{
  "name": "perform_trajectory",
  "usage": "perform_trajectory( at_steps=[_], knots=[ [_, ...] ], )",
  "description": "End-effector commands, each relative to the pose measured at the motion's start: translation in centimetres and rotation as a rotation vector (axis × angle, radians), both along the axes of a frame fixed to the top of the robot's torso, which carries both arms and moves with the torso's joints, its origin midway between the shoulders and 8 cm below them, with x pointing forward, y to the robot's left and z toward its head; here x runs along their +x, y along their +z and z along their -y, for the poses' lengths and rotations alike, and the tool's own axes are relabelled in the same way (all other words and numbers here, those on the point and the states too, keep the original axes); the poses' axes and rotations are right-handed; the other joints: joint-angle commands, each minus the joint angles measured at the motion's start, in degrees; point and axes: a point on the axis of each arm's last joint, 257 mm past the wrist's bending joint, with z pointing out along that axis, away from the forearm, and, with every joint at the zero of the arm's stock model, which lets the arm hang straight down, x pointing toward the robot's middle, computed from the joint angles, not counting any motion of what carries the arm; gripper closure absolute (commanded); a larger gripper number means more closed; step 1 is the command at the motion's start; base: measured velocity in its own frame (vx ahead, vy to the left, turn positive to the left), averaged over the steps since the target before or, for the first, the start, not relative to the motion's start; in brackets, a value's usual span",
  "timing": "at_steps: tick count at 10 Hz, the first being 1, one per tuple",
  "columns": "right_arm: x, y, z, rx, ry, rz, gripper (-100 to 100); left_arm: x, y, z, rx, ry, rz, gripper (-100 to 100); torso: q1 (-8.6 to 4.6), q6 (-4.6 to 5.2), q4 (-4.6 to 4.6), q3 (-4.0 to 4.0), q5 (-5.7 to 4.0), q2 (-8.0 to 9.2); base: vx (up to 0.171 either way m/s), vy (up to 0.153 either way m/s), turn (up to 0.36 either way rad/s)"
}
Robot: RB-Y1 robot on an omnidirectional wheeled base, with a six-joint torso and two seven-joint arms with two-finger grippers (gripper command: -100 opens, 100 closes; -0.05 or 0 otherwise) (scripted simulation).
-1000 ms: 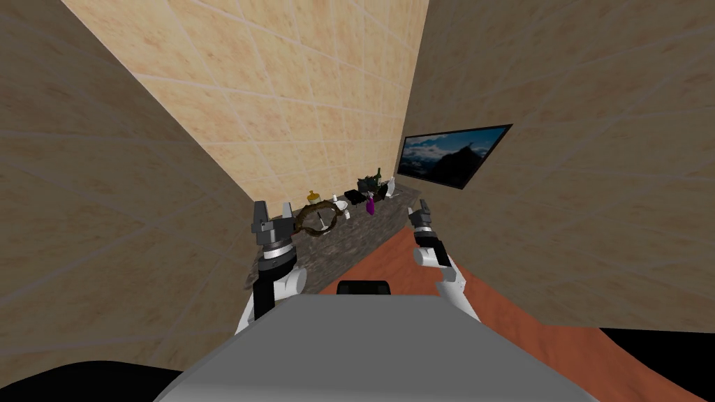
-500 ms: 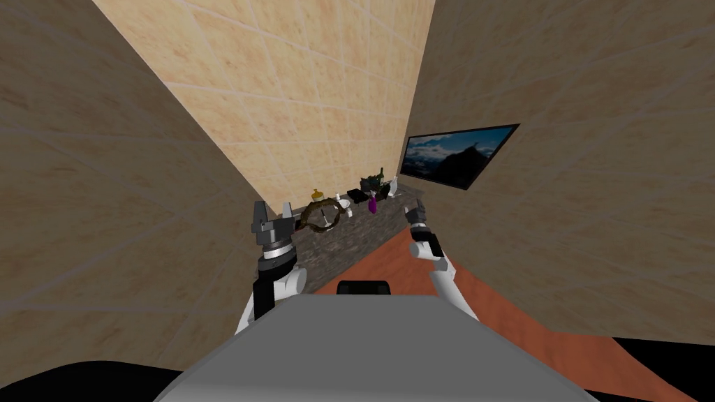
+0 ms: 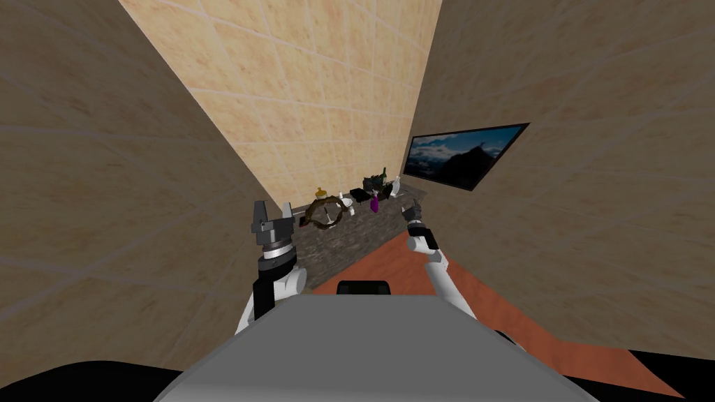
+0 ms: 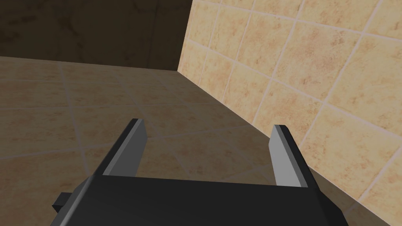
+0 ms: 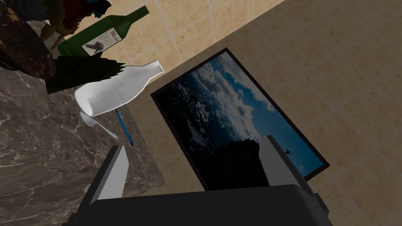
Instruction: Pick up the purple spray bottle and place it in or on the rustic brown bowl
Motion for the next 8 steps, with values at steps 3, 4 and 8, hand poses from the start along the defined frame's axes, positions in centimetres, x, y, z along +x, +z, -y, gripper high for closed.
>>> perform_trajectory(
  at_steps=[3, 4, 8],
  knots=[
    [2.8, -1.4, -0.5, 0.124, 0.035, -0.045, -100, 0.0, 0.0, 0.0, 0.0, 0.0, 0.0, 0, 0.04, 0.0, -0.02, -0.05, 0.01, -0.09, -0.009, 0.001, 0.078],
    [2.8, -2.1, -0.4, 0.126, 0.032, -0.059, -100, 0.0, 0.0, 0.0, 0.0, 0.0, 0.0, 0, 0.03, -0.02, -0.02, -0.05, 0.01, -0.09, -0.011, -0.006, 0.055],
    [6.3, -3.8, -1.8, 0.302, 0.085, -0.126, -100, 0.0, 0.0, 0.0, 0.0, 0.0, 0.0, 0, -0.02, -0.02, -0.02, -0.05, 0.0, -0.08, -0.022, -0.015, 0.104]
  ],
)
